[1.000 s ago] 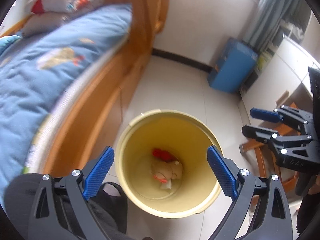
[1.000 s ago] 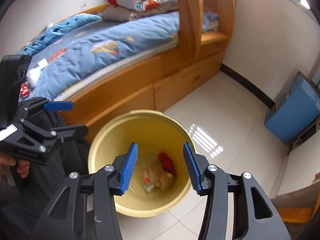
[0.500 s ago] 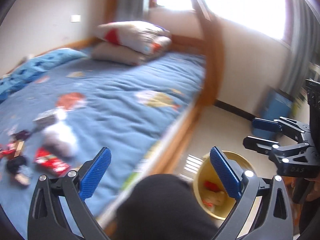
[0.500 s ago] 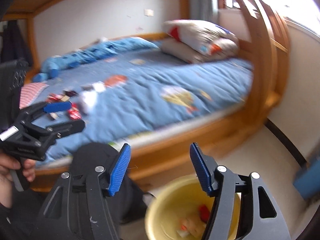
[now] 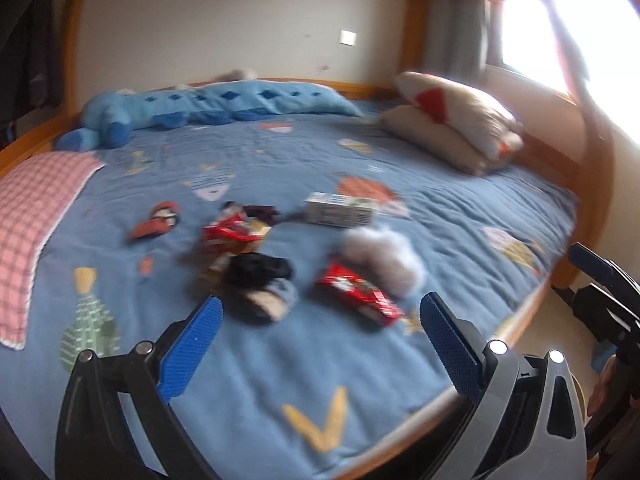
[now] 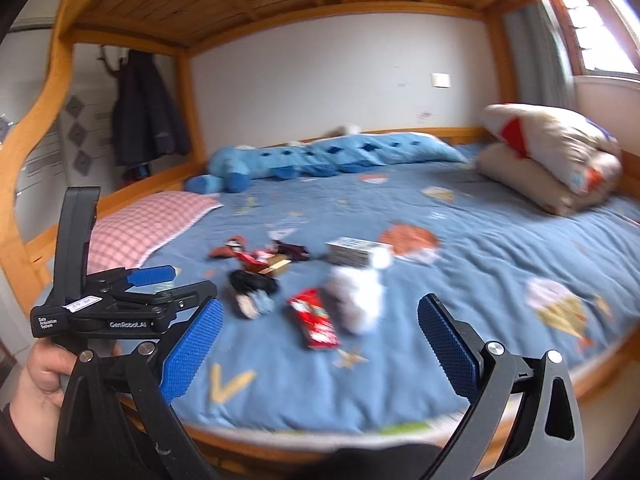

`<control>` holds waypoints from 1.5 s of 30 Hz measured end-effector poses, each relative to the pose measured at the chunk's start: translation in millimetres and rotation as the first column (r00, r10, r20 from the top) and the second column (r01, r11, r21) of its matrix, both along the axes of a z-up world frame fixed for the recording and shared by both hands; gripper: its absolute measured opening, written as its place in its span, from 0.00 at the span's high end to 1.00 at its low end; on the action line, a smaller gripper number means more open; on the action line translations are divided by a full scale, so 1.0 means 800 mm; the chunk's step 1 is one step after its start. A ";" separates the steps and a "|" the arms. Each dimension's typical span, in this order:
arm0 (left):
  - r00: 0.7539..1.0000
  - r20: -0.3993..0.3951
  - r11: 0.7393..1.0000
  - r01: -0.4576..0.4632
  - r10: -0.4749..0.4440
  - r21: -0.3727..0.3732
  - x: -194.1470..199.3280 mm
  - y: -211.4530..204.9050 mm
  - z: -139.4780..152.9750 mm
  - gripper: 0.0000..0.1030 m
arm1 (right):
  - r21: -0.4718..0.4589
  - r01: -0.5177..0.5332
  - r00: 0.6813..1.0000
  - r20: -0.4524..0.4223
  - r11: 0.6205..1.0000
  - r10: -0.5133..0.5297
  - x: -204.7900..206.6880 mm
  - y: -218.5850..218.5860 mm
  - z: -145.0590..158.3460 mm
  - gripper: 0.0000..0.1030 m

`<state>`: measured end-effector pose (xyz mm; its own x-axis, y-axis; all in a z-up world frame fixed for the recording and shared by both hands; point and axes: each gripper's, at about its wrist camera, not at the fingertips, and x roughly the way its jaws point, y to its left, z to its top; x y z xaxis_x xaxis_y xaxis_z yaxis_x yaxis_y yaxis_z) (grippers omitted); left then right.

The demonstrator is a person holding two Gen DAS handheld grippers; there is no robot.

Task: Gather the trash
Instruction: 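Return both tools to the bed toward the candy wrapper and scrunchie, then grasp the red candy wrapper with the right gripper while the left grasps the black scrunchie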

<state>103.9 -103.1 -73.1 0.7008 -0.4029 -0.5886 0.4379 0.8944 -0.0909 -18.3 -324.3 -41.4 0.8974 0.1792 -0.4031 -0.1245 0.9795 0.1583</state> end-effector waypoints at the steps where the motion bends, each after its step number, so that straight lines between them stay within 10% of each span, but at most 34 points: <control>1: 1.000 -0.001 1.000 -0.012 0.012 -0.002 0.004 0.009 0.000 0.04 | -0.008 -0.022 1.000 0.004 1.000 0.022 0.012 0.012 -0.002 0.08; 17: 0.995 -0.088 0.997 -0.050 0.045 -0.055 0.077 0.042 -0.040 0.04 | -0.048 -0.145 0.975 -0.177 0.988 0.135 0.120 0.060 -0.057 0.09; 35: 0.987 -0.159 1.000 0.026 -0.026 -0.005 0.138 0.022 -0.076 0.04 | -0.124 -0.216 0.867 -0.480 0.968 0.132 0.242 0.061 -0.142 0.45; 38: 0.985 -0.171 0.999 0.031 -0.033 -0.016 0.143 0.019 -0.079 0.04 | -0.109 -0.226 0.847 -0.513 0.968 0.140 0.249 0.059 -0.154 0.65; 45: 0.984 -0.169 0.998 0.059 -0.052 0.032 0.157 -0.002 -0.086 0.04 | -0.098 -0.221 0.871 -0.468 0.970 0.151 0.240 0.056 -0.137 0.70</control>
<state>229.1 -104.9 -142.0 0.5680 -0.4143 -0.7111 0.4683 0.8732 -0.1347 173.9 -279.2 -151.0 0.5653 0.2329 -0.7913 -0.2550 0.9617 0.1008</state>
